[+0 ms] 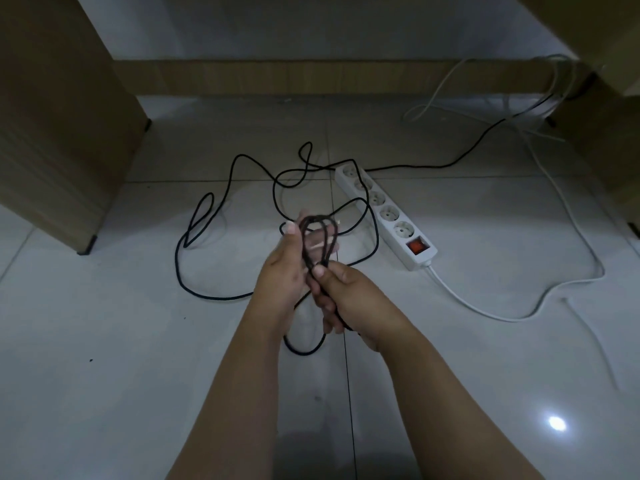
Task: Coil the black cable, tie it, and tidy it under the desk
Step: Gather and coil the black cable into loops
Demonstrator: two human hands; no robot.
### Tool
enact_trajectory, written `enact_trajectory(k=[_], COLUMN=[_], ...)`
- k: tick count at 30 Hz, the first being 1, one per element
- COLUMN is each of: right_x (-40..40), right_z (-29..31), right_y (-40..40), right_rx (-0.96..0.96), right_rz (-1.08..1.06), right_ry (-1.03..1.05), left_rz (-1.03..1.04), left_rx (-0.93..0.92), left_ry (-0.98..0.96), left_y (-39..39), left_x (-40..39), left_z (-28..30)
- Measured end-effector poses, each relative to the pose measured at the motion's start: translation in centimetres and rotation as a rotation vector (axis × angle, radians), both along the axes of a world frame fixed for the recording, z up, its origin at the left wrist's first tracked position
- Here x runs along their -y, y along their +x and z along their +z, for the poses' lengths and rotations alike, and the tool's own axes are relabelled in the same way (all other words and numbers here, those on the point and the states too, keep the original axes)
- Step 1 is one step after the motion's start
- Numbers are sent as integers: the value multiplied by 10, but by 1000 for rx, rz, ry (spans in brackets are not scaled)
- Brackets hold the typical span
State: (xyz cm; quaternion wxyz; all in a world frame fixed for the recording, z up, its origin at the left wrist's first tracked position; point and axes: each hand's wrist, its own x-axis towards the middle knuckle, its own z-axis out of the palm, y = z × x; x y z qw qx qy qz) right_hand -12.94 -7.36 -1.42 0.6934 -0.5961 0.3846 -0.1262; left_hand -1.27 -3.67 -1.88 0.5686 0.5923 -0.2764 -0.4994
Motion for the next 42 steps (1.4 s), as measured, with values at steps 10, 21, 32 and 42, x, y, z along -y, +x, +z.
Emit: enact_trajectory(k=[10,21,32,42], right_x=[5,21,12,11], right_z=[2,14,32,9], right_y=[-1,-22,2,-2], right_rx=[-51,-255,196,-262], right_rz=[101,-186,-452,40], right_ry=[-69,-228,0,-89], left_rz=[-127,311,-63,205], left_rx=[-188,-234,138,-84], left_ry=[-7,49,137,-20], left_y=[5,19,-6,-5], left_x=[-5,-4,-6,4], left_z=[-1,-6,-11,0])
